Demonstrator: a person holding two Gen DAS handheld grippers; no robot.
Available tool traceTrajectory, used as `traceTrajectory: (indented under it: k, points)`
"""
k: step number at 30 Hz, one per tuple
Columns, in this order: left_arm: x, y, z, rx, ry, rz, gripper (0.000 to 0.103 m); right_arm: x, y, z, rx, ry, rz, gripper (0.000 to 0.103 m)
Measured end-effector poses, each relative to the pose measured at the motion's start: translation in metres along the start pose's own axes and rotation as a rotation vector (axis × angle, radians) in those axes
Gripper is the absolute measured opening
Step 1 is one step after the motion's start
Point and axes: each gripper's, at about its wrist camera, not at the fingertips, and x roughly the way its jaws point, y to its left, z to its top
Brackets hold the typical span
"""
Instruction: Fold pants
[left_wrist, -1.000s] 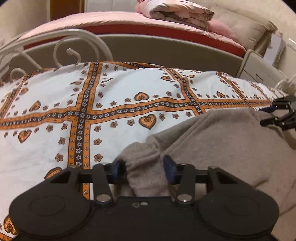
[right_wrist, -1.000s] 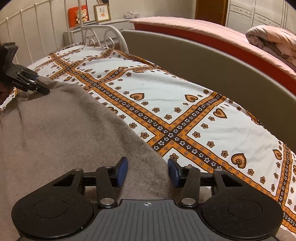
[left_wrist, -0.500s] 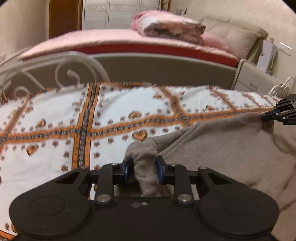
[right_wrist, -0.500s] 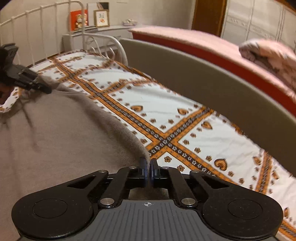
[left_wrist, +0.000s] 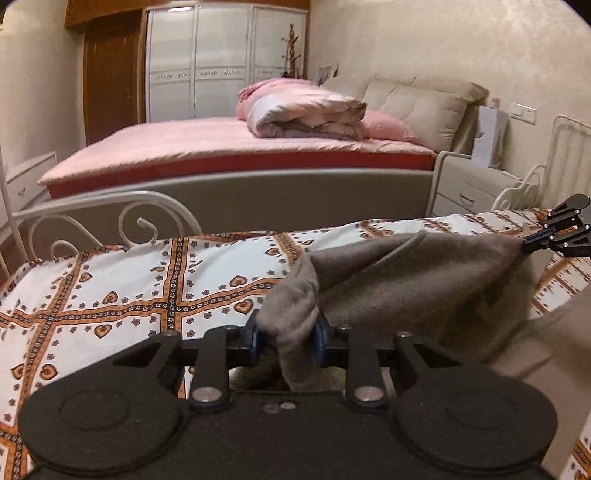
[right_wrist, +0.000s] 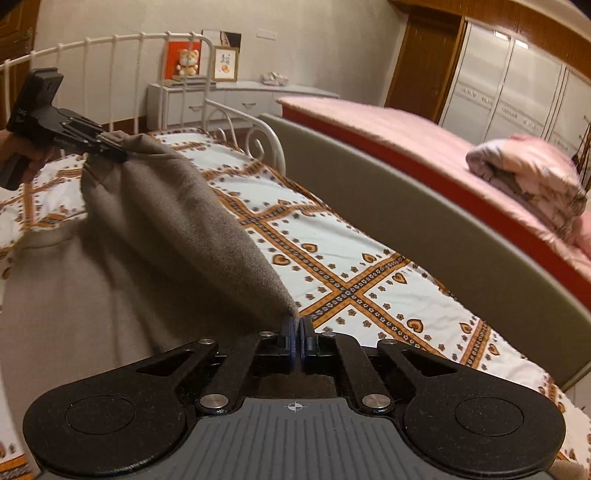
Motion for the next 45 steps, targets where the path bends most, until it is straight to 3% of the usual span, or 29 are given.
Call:
traceTrajectory:
  k: [10,16,19,23,28,31,33,35,40,45]
  points:
    - [-0.063,-0.037,-0.054,0.107,-0.039,-0.009,0.017,-0.076,0.087,-0.049,-0.081,-0.042,-0.024,0.003]
    - [-0.065,-0.062,-0.103,0.129,0.066,0.115,0.032,-0.075,0.138,-0.1,-0.094,0.048,-0.018,0.003]
    - [-0.071,-0.069,-0.121,0.095,0.13,0.145,0.035,-0.086,0.147,-0.118,-0.001,0.037,-0.015,0.003]
    - [-0.09,-0.072,-0.135,0.003,0.167,0.204,0.035,-0.109,0.139,-0.129,0.195,-0.023,-0.04,0.003]
    - [-0.123,-0.072,-0.137,-0.208,0.124,0.262,0.044,-0.126,0.131,-0.14,0.347,-0.061,-0.055,0.004]
    - [-0.138,-0.071,-0.137,-0.366,0.069,0.206,0.047,-0.129,0.125,-0.147,0.457,-0.071,-0.063,0.005]
    - [-0.14,-0.072,-0.138,-0.45,0.04,0.163,0.05,-0.13,0.118,-0.155,0.537,-0.079,-0.067,0.016]
    - [-0.134,-0.069,-0.141,-0.554,0.037,0.109,0.05,-0.128,0.111,-0.16,0.606,-0.094,-0.077,0.052]
    - [-0.118,-0.061,-0.154,-0.711,0.052,0.084,0.044,-0.12,0.087,-0.171,0.807,-0.111,-0.007,0.053]
    - [-0.109,-0.047,-0.166,-0.86,0.02,0.002,0.043,-0.099,0.062,-0.191,1.032,-0.095,0.068,0.053]
